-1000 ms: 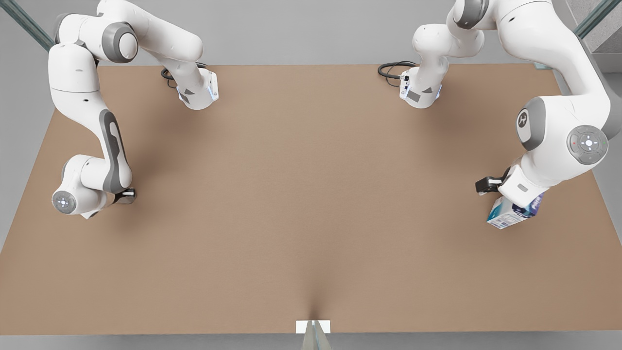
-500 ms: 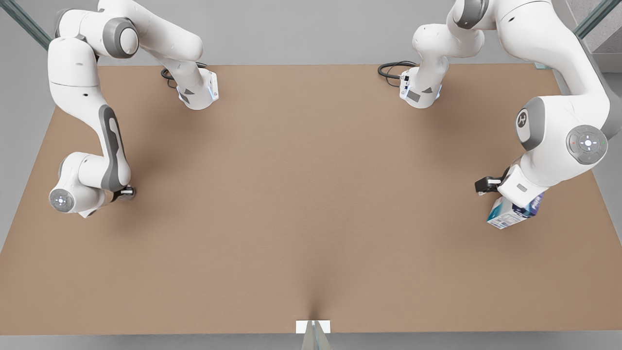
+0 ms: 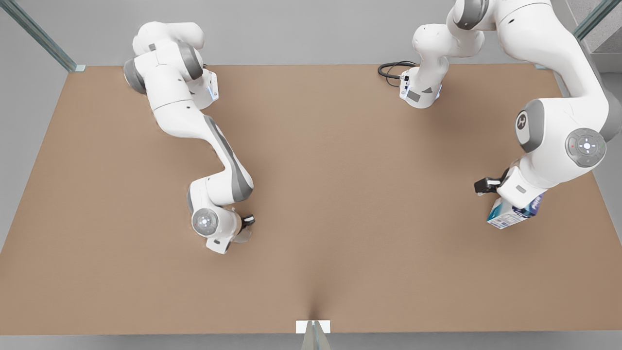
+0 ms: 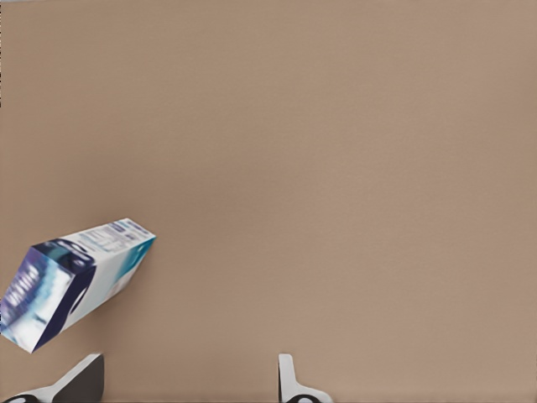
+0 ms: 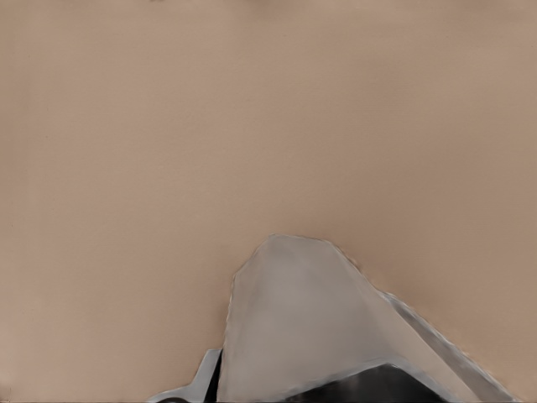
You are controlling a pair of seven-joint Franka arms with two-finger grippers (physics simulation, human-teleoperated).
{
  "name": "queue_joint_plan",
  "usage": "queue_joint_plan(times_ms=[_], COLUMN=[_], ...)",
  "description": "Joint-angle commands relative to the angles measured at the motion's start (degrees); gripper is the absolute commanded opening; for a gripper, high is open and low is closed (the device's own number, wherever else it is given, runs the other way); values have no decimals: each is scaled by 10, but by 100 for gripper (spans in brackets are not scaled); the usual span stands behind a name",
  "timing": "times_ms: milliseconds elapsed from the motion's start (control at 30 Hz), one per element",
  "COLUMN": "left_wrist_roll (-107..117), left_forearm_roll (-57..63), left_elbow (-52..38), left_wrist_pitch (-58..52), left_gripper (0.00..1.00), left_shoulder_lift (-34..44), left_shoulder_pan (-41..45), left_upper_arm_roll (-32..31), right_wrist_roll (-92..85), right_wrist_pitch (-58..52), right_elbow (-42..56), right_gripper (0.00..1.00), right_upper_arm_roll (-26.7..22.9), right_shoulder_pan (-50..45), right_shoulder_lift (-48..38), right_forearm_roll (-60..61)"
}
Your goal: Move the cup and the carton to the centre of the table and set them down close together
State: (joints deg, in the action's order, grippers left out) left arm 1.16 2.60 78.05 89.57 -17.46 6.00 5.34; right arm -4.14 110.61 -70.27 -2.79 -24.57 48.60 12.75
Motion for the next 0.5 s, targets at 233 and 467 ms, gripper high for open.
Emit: queue_joint_plan(times_ms=[233, 467], left_wrist_roll=[-112, -186], left_forearm_roll=[-34, -20], left_elbow=[28, 132], left_wrist_pitch=[-4, 46], left_gripper=[100, 100], left_shoulder_lift=[54, 68], left_shoulder_pan=[-93, -125], left_upper_arm_roll=[0, -2], right_wrist_roll=[135, 165], right_wrist_pitch=[7, 125], right_elbow=[177, 229], right_gripper=[28, 54], right_upper_arm_roll=[-137, -137], right_shoulder_pan=[-160, -173], right_shoulder_lift=[135, 187], right_forearm_roll=[173, 179])
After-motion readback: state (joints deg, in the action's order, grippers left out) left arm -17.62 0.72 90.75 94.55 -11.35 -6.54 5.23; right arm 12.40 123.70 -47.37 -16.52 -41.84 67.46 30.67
